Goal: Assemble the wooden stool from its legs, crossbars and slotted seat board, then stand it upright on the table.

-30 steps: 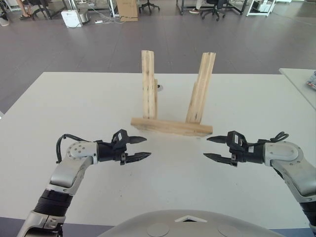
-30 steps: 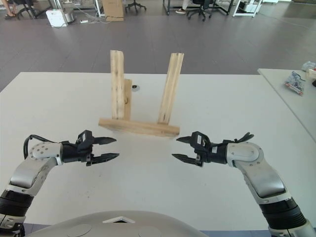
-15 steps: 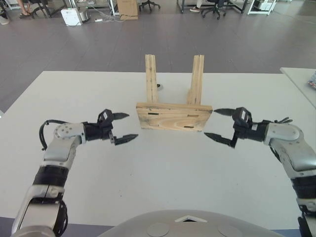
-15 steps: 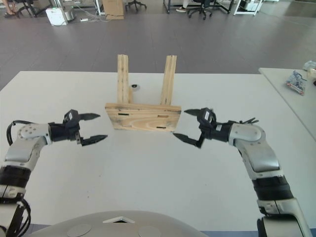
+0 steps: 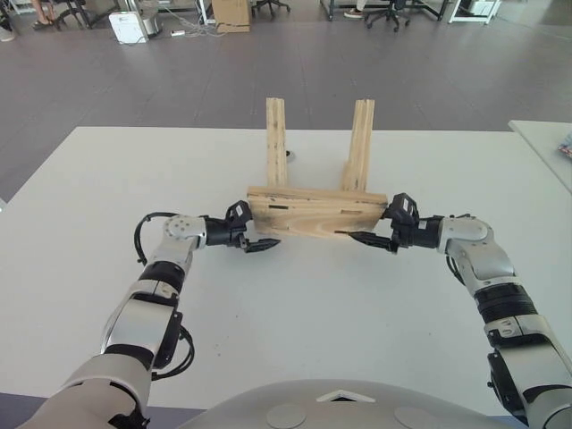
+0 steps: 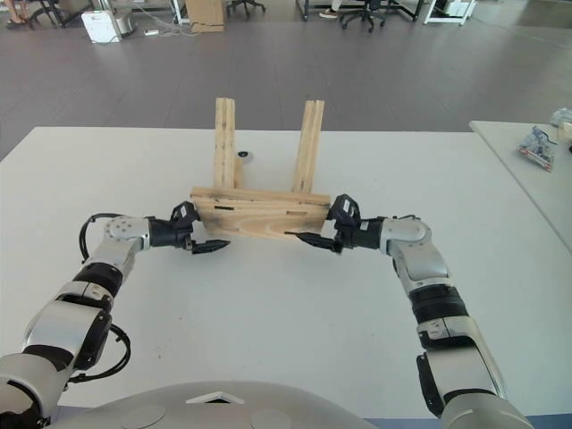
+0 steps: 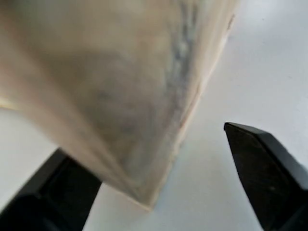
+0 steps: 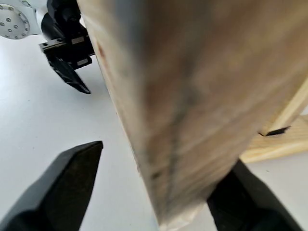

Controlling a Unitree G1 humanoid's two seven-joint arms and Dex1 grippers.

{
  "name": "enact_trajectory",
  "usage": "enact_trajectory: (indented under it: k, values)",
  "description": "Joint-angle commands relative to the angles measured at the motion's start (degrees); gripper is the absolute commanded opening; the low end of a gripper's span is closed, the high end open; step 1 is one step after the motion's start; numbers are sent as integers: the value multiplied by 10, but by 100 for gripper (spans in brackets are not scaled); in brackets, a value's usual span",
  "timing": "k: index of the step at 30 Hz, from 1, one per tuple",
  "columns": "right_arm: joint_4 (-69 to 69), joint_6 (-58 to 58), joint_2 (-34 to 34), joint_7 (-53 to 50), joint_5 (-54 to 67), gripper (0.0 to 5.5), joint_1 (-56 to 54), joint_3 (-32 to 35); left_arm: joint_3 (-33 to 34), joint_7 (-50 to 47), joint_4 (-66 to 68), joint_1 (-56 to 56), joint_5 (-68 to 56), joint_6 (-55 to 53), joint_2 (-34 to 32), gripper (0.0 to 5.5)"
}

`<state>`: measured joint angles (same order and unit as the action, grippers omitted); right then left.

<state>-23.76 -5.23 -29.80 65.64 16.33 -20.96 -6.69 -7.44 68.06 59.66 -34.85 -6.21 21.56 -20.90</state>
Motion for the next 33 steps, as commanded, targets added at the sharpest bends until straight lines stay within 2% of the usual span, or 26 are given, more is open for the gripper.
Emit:
enact_trajectory:
  k: [1,4,9,15,17,19,21,24,27,30,33]
  values:
    - [-7,7,6,11,9,258,-11,15,11,25,-18,-7,-6,14,-3,343]
    - [2,2,0,21,17,216,-1,28,14,64,-75,20,-19,1,-20,297]
    - [36,-32,-3,46,44,203,16,48,34,83,-177,53,-56,-67,-35,231]
    - [114,-116,-14,60,89,203,31,70,18,108,-351,117,-99,-194,-43,214]
    - [193,-224,-35,55,157,203,32,98,28,104,-464,120,-177,-352,-64,208]
    - [302,-399,-72,37,292,203,8,134,51,97,-589,81,-326,-598,-115,203]
    - [361,-524,-101,28,401,197,-25,153,74,90,-644,33,-439,-774,-154,189]
    - [386,-643,-136,17,547,176,-87,163,114,75,-627,-61,-560,-973,-178,170]
    - [330,-699,-140,-58,705,142,-175,178,197,28,-499,-187,-629,-1112,-143,137]
    - [234,-668,-127,-199,881,142,-241,168,250,-50,-375,-267,-700,-1140,-111,136]
    - [146,-639,-99,-316,930,142,-272,181,326,-143,-293,-299,-688,-1140,-72,136]
